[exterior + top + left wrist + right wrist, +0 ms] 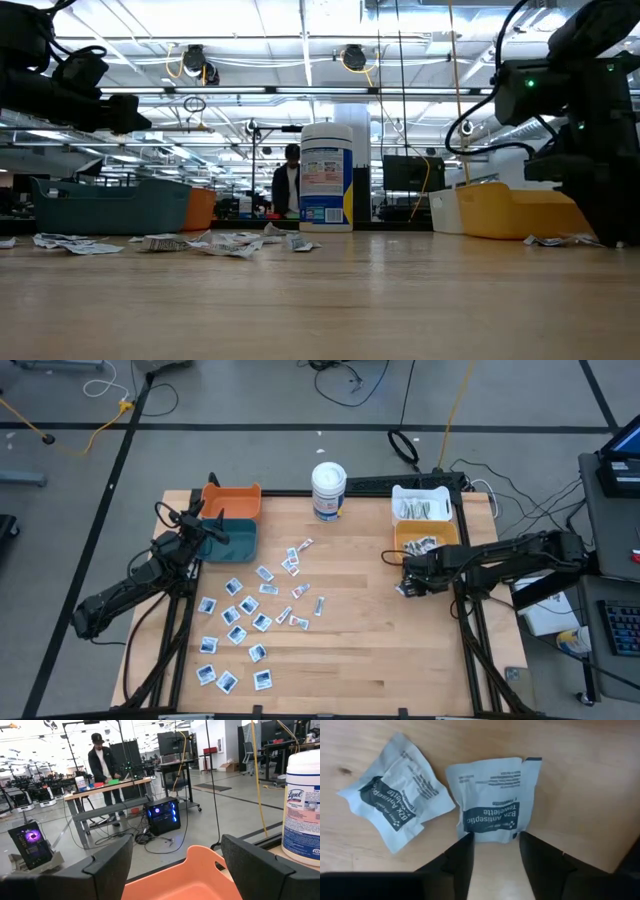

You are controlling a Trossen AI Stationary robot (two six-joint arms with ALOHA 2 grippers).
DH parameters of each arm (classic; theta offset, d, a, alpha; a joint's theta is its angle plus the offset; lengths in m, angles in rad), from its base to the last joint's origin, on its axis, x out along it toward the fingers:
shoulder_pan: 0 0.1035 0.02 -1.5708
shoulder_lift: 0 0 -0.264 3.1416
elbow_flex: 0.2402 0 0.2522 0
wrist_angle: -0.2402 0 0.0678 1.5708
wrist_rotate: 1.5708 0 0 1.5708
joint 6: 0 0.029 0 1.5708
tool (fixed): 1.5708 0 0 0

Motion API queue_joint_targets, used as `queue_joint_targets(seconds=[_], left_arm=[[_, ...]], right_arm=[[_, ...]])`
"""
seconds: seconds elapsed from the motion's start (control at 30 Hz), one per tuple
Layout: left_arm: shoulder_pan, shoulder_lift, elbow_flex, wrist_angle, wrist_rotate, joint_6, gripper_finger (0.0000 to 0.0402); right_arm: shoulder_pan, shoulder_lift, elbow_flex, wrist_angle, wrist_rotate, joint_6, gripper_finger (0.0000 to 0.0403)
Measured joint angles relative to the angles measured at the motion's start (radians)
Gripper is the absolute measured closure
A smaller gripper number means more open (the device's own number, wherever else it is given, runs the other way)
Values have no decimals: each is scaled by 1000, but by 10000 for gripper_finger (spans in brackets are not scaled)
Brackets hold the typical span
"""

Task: Pick & Place First Aid Supplies
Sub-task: Put the black pad into the yellow bin

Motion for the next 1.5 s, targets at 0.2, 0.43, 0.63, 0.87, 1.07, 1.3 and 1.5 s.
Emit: queue_joint_targets(seconds=[0.2, 0.43, 0.63, 0.87, 1.07, 1.3, 1.5], left_arm=[[0, 0, 0, 0, 0, 0, 94], [0, 0, 0, 0, 0, 0, 94], [0, 0, 0, 0, 0, 0, 94], [0, 0, 0, 0, 0, 0, 94], [0, 0, 0, 0, 0, 0, 94], [0, 0, 0, 0, 0, 0, 94], [0, 0, 0, 0, 0, 0, 94]], right_arm=[[0, 1, -1, 39, 33, -15, 358], [-1, -8, 3, 37, 9, -34, 395], [-1, -39, 77, -71, -50, -49, 400], [0, -75, 191, -187, -130, -53, 402], [0, -94, 274, -241, -142, -45, 402], [-54, -95, 314, -269, -77, -56, 402], [-206, -71, 331, -271, -31, -170, 402]])
